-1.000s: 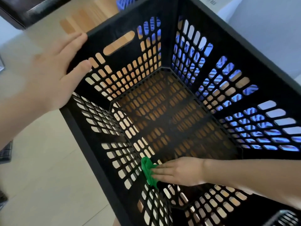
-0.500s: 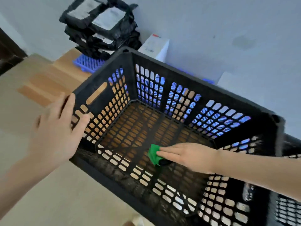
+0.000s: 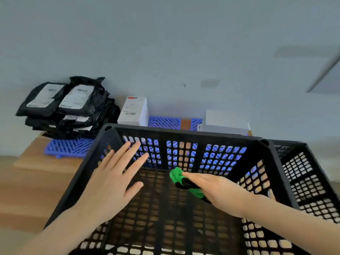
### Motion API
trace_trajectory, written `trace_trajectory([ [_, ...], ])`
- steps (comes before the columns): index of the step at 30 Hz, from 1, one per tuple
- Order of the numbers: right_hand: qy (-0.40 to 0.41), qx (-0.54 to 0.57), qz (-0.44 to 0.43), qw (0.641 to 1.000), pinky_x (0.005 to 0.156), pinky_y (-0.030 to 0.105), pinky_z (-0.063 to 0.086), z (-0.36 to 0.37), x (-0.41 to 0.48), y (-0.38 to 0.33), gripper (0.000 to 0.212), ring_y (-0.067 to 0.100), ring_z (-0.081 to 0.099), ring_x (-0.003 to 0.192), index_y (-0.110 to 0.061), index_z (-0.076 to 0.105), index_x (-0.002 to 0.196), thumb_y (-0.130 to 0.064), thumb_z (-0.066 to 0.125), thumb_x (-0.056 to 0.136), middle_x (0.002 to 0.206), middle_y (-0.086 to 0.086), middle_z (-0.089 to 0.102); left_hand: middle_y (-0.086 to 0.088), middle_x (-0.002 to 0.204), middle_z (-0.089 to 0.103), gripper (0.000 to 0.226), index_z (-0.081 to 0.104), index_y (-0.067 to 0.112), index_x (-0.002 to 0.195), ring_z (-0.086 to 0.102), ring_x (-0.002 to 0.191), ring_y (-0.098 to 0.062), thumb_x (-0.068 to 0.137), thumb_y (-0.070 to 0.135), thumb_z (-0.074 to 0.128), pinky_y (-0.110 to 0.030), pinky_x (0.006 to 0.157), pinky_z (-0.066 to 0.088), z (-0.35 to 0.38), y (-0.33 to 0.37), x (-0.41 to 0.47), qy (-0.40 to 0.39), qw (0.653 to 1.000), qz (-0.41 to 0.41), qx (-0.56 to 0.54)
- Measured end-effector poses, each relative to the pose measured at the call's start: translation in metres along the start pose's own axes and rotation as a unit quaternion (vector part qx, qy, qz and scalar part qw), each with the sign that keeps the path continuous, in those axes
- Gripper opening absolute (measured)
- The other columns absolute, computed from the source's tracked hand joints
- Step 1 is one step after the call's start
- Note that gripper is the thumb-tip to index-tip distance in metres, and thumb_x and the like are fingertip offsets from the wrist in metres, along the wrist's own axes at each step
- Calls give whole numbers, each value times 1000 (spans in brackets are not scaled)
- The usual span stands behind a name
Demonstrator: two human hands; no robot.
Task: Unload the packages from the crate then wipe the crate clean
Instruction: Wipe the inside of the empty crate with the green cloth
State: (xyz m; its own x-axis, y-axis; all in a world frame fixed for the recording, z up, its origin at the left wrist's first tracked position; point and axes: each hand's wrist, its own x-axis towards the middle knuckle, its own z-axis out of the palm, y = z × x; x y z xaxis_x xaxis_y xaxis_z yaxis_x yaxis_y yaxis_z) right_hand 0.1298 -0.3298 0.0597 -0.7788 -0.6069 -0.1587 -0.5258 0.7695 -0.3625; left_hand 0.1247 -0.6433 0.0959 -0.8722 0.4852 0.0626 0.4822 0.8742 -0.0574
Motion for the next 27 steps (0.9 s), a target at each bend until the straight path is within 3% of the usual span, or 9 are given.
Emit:
trace_trajectory([
  [4, 15, 10, 88, 996, 110, 24, 34, -4, 6, -6, 74, 10, 39, 134, -37, 5, 151, -10, 48, 97, 154, -11, 30, 2, 162, 18, 64, 28, 29, 152, 14, 150, -17, 93, 53, 32, -39, 120, 17, 2, -14, 45, 28, 997, 74, -21],
  [9, 47, 40, 206, 977, 110, 24, 32, -10, 3, -24, 63, 11, 39, 133, -33, 12, 152, -13, 42, 100, 152, -11, 33, 4, 160, 23, 60, 34, 29, 150, 16, 149, -16, 94, 51, 33, -39, 118, 23, 15, -15, 93, 42, 977, 195, -70],
  [18, 121, 46, 427, 895, 101, 32, 42, -7, -15, -86, 52, 17, 50, 123, -32, 23, 149, -18, 38, 101, 145, -7, 43, 4, 155, 35, 58, 44, 28, 145, 23, 144, -13, 92, 50, 35, -33, 115, 15, 19, 4, 148, 59, 911, 385, -133],
  [24, 129, 31, 480, 867, 98, 38, 46, -2, -44, -129, 57, 19, 52, 120, -36, 23, 146, -11, 41, 98, 138, -8, 47, 2, 152, 41, 59, 49, 24, 140, 31, 141, -16, 90, 51, 34, -35, 114, 28, 18, 27, 158, 85, 879, 431, -183],
  [27, 111, -31, 476, 872, 108, 35, 39, -8, -59, -149, 64, 16, 42, 132, -31, 28, 147, -4, 50, 93, 146, -8, 41, 3, 151, 42, 60, 50, 24, 140, 32, 141, -17, 88, 52, 34, -39, 113, 30, 21, 46, 168, 85, 865, 451, -202],
])
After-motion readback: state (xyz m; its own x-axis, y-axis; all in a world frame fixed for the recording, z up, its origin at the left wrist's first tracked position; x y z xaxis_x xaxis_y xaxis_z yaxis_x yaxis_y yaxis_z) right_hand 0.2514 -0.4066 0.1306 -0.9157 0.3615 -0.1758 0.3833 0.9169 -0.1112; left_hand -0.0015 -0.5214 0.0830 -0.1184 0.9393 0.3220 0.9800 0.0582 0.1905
